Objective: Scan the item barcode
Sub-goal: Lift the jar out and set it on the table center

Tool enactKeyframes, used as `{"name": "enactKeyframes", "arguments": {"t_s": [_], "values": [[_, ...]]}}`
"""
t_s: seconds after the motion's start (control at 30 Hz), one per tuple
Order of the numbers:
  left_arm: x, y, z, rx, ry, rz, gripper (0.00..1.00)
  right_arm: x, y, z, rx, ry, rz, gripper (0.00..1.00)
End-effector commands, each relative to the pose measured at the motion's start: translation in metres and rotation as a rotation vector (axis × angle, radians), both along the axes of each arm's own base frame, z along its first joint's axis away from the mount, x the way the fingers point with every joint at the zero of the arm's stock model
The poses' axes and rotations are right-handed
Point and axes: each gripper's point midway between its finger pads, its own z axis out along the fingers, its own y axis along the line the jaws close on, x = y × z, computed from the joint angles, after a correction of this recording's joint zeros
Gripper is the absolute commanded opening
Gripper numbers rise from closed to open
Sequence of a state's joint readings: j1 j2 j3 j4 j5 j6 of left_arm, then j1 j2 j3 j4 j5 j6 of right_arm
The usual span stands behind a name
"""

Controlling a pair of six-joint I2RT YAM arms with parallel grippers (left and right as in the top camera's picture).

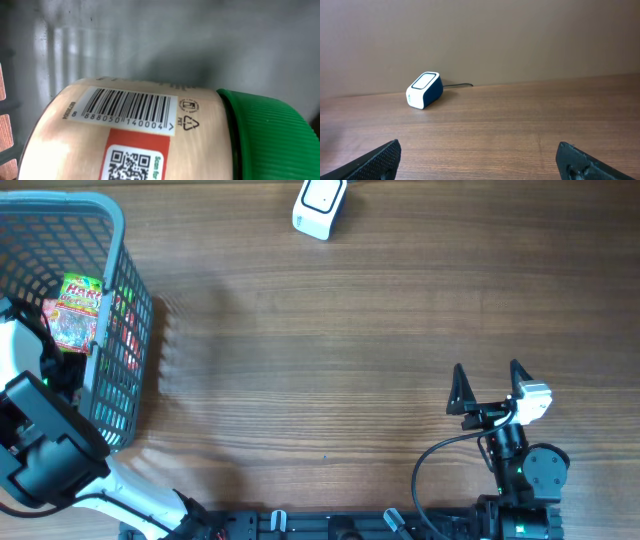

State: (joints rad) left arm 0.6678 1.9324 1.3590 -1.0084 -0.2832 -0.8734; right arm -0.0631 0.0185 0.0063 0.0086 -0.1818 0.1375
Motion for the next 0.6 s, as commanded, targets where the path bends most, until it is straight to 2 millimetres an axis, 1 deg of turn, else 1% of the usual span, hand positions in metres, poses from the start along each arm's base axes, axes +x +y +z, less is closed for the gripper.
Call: {"name": "enactKeyframes", "arguments": {"t_s": [0.0,0.1,0.17,0.23,0.27,0.3,0.33,0.4,0.43,0.47,0.5,0.53,0.57], "values": [[0.004,0.009,0.036,0.06,-0.038,-0.001,0.75,0.0,0.0,0.002,-0.006,-0.009,-0.005,1.0],[0.016,0.011,0.092,0.097,-0.137,-0.004,0.77,0.0,0.0,0.002,-0.006,-0.009,-0.005,1.0],[0.029,0.005,0.143,0.119,-0.267,-0.022,0.77,0.0,0.0,0.002,-0.006,-0.009,-0.005,1.0],[0.047,-0.013,0.195,0.139,-0.442,-0.07,0.77,0.0,0.0,0.002,-0.006,-0.009,-0.005,1.0],[0.057,-0.028,0.222,0.135,-0.545,-0.112,0.78,0.0,0.0,0.002,-0.007,-0.009,-0.005,1.0],[0.066,-0.044,0.242,0.124,-0.63,-0.157,0.78,0.0,0.0,0.002,-0.006,-0.009,-0.005,1.0],[0.081,-0.072,0.272,0.114,-0.758,-0.245,0.78,0.0,0.0,0.002,-0.006,-0.009,-0.005,1.0],[0.103,-0.13,0.321,0.115,-0.946,-0.427,0.79,0.0,0.0,0.002,-0.006,-0.009,-0.005,1.0],[0.109,-0.153,0.334,0.112,-0.994,-0.494,0.8,0.0,0.0,0.002,-0.006,-0.009,-0.005,1.0],[0.118,-0.189,0.349,0.093,-1.054,-0.593,0.8,0.0,0.0,0.002,-0.006,-0.009,-0.005,1.0],[0.125,-0.22,0.356,0.062,-1.092,-0.675,0.8,0.0,0.0,0.002,-0.006,-0.009,-0.005,1.0],[0.136,-0.275,0.356,0.022,-1.108,-0.807,0.8,0.0,0.0,0.002,-0.007,-0.009,-0.005,1.0],[0.141,-0.304,0.345,0.026,-1.067,-0.867,0.8,0.0,0.0,0.002,-0.006,-0.009,-0.005,1.0]]}}
